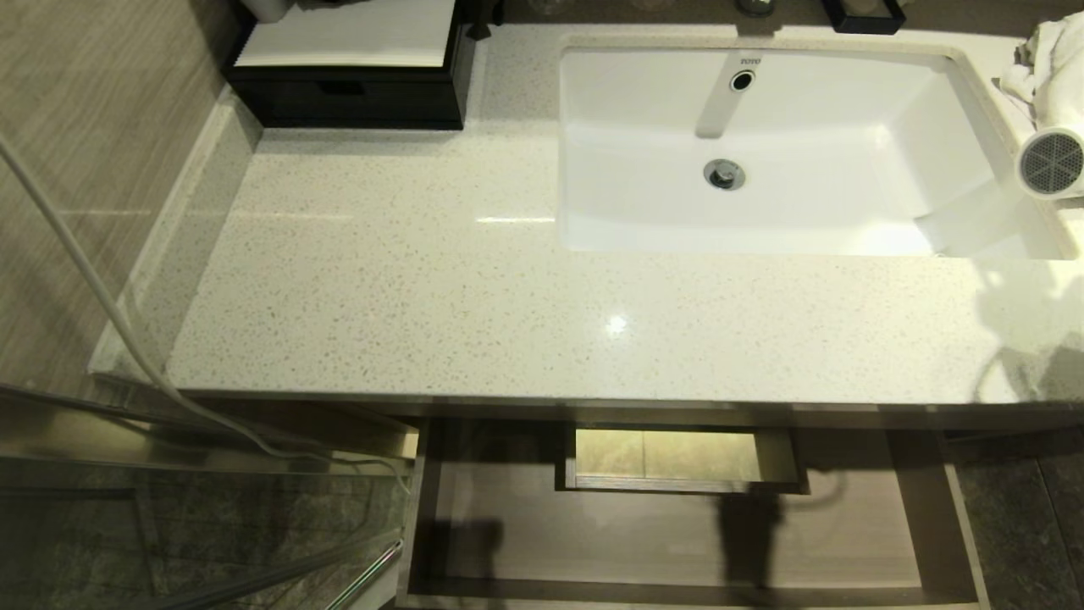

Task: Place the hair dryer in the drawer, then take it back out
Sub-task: Pick up the hairdryer

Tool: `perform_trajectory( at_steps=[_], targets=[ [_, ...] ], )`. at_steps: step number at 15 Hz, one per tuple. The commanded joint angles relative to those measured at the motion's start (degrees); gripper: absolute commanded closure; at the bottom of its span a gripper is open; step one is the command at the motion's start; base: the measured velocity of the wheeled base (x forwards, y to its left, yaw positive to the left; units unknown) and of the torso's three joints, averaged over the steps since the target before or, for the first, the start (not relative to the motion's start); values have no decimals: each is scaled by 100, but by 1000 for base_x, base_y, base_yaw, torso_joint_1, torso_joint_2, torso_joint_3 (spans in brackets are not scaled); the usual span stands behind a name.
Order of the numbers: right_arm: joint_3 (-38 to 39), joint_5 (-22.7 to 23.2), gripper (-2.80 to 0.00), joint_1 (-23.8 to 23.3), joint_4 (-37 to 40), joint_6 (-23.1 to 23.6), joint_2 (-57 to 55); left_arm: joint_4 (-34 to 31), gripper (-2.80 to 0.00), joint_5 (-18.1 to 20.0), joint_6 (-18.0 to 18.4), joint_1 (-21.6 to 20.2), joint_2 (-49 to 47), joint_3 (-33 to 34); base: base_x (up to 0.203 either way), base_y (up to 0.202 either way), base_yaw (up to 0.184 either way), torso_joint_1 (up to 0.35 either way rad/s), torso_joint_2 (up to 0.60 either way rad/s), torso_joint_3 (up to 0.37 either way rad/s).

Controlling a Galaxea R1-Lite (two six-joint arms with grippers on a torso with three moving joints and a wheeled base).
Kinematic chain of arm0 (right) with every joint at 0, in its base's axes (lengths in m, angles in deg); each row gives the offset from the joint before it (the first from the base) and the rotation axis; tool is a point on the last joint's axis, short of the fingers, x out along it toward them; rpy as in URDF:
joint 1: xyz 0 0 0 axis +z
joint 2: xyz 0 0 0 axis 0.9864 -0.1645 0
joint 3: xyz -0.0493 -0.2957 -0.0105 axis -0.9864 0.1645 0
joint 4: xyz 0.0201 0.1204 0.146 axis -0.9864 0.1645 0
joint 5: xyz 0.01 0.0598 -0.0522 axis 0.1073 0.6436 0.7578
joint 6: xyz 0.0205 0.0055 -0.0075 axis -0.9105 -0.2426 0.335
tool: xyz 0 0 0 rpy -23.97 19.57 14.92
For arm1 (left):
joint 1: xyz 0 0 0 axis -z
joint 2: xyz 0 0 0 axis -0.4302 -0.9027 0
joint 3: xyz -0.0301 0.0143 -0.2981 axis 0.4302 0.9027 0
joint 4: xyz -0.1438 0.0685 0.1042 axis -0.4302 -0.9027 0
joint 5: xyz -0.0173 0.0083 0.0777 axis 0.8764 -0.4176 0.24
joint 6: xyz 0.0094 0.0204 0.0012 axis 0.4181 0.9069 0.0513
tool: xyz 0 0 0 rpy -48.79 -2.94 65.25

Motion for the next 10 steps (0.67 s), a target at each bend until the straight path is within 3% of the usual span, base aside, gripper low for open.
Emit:
perform_trajectory(
  at_steps=[1, 5, 6, 9, 10],
  targets=[
    [16, 108, 0, 2, 2, -1, -135, 2, 0, -1, -2, 0, 0, 9, 0, 0, 0, 0, 0, 0],
    [-18, 1009, 0, -167, 24, 10, -406, 2, 0, -1, -2, 0, 9, 9, 0, 0, 0, 0, 0, 0],
    [-135, 1207, -280, -213, 2, 40, -498, 2, 0, -1, -2, 0, 0, 9, 0, 0, 0, 0, 0, 0],
    [-484, 1636, -280, -632, 67, 26, -831, 2, 0, -1, -2, 0, 9, 9, 0, 0, 0, 0, 0, 0],
    [-531, 2017, -280, -801, 72, 11, -883, 2, 0, -1, -2, 0, 8, 9, 0, 0, 0, 0, 0, 0]
  ],
)
